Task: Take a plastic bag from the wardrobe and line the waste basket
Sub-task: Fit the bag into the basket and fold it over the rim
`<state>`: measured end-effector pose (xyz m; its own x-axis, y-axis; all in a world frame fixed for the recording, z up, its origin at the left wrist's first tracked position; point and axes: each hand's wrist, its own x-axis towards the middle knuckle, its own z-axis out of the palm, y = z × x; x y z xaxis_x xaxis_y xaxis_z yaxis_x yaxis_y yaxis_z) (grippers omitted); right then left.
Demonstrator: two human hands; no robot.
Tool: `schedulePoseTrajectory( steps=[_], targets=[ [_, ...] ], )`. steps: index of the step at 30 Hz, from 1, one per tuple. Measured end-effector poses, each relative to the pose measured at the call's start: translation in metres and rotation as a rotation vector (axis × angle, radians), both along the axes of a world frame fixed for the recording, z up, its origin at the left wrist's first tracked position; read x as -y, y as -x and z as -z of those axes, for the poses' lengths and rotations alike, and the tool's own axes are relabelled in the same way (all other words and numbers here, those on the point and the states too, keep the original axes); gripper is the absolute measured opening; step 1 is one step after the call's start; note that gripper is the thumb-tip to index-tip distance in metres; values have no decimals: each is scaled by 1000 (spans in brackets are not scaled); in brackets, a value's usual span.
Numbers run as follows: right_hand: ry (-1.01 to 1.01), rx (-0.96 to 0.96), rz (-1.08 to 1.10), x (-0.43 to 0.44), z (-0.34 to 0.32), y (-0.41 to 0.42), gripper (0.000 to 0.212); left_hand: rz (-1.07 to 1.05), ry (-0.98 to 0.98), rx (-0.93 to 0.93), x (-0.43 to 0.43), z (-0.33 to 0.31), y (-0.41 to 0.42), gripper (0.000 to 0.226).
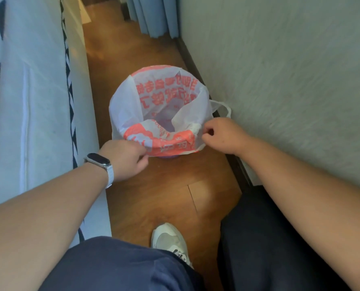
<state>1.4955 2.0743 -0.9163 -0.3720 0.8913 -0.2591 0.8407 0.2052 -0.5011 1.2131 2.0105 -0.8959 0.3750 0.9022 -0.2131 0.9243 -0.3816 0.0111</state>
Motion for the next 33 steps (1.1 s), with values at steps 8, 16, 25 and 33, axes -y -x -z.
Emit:
schedulePoseTrajectory(
  steps=[8,16,25,33],
  targets=[
    [-248,-173,-29,4,-9,9,54,1,-168,324,-13,-14,-58,30],
    [-252,-120,-87,0,7,10,56,9,-50,158,-32,11,-73,40],
    [-325,-196,-41,-9,12,20,51,207,-255,56,-51,3,-75,28],
    [-412,-321,97,-32,-22,47,51,173,-301,57,-85,-60,-48,17]
  ],
)
